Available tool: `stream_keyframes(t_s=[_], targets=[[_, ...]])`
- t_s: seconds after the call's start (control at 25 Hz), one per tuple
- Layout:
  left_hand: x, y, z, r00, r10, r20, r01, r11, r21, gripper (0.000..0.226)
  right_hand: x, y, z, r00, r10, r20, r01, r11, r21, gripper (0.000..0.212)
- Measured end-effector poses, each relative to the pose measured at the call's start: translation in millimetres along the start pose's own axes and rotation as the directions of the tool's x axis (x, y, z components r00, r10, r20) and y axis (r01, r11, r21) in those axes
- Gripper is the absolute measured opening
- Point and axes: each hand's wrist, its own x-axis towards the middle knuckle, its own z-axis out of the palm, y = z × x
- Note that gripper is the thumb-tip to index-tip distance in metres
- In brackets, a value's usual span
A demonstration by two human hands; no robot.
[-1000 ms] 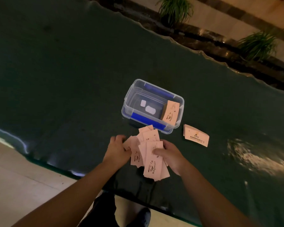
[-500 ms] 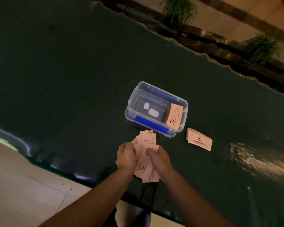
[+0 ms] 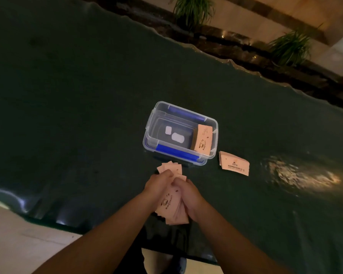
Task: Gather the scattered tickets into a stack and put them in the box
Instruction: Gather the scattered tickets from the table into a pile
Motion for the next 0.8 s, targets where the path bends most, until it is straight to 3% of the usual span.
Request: stream_keyframes(t_s=[0.08, 0.16, 0.2, 0.32, 0.44, 0.52, 0.6, 0.8], targets=[[1.3, 6.1, -2.3, 1.0, 0.01, -0.001, -0.009, 0.984, 0.176, 0.048, -5.5, 3.4, 8.5, 0.998, -0.029, 0.05, 0.025, 0.996, 0.091, 0.047], [-1.3, 12.9, -0.5, 0.99, 0.103, -0.093, -0.059, 0.918, 0.391, 0.05, -13.5, 4.9, 15.3, 0.995, -0.053, 0.087, 0.037, 0.983, 0.182, 0.041], [-1.8, 14.0, 0.5, 0.985, 0.146, -0.091, -0.099, 0.913, 0.396, 0.047, -17.8, 4.0, 16.1, 0.994, -0.061, 0.092, 0.04, 0.977, 0.209, 0.04], [-3.5, 12.2, 0.0, 0.973, 0.218, 0.071, -0.229, 0.937, 0.264, 0.046, -31.7, -6.7, 7.8, 0.986, -0.133, 0.096, 0.107, 0.965, 0.239, 0.048], [-6.7, 15.3, 6.1, 0.925, 0.313, 0.214, -0.345, 0.928, 0.137, 0.062, -47.7, -23.9, -18.2, 0.954, -0.262, 0.145, 0.222, 0.944, 0.244, 0.058], [-8.7, 20.7, 15.0, 0.893, 0.332, 0.303, -0.343, 0.939, -0.018, 0.061, -56.4, -34.2, -40.7, 0.929, -0.309, 0.203, 0.257, 0.935, 0.246, 0.053], [-12.6, 28.3, 30.4, 0.872, 0.339, 0.353, -0.318, 0.941, -0.117, 0.046, -59.9, -39.8, -69.2, 0.911, -0.349, 0.222, 0.288, 0.92, 0.266, 0.046], [-22.1, 30.7, 91.6, 0.904, 0.289, 0.314, -0.178, 0.924, -0.339, 0.033, -68.3, -46.3, -132.4, 0.93, -0.337, 0.149, 0.269, 0.898, 0.348, 0.058]])
